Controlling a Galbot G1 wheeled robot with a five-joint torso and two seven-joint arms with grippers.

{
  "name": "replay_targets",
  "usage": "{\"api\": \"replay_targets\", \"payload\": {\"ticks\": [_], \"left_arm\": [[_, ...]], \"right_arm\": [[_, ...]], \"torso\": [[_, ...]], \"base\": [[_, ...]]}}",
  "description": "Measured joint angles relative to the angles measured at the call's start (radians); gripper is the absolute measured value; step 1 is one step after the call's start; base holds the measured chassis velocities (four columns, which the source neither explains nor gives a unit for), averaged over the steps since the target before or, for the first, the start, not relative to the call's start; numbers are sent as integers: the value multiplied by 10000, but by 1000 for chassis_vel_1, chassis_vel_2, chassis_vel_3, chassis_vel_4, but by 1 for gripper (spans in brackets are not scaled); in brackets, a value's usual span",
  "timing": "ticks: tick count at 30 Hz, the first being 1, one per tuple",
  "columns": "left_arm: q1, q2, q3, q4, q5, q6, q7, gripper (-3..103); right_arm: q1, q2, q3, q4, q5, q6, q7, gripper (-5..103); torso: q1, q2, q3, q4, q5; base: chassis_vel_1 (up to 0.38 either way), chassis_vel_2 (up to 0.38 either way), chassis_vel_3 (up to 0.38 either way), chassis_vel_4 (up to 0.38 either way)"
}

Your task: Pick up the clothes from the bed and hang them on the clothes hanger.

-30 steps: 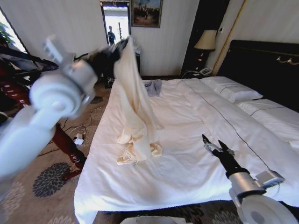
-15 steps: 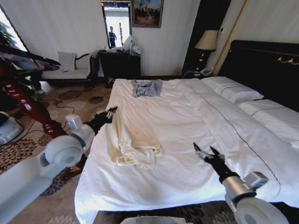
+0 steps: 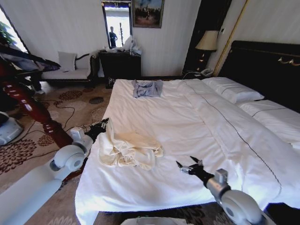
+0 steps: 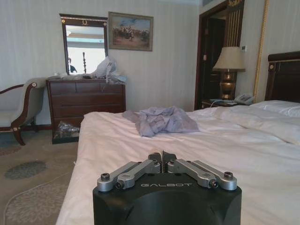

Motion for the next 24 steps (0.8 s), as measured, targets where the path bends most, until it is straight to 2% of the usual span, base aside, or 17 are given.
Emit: {"api": "replay_targets", "payload": {"ticks": [6, 8, 16, 24], "left_arm": [[518, -110, 87, -372, 166, 7, -106, 2], [604, -110, 68, -405, 198, 7, -106, 2], [681, -92, -16, -335, 171, 21, -217, 2], [846, 14, -154, -521, 100, 44, -298, 2]], "right_arm": [[1159, -158, -1406, -864, -553, 395, -494, 100], [1293, -121, -1584, -953, -559, 420, -548, 100], [2467, 527, -3374, -1363, 415, 124, -721, 100], [2518, 821, -3553, -1592, 936, -216, -685, 100]], "torso": [[0, 0, 0, -2, -2], [0, 0, 0, -1, -3], [0, 1, -1, -1, -3], [0, 1, -1, -3, -4]], "base": [[0, 0, 0, 0], [0, 0, 0, 0], [0, 0, 0, 0], [0, 0, 0, 0]]}}
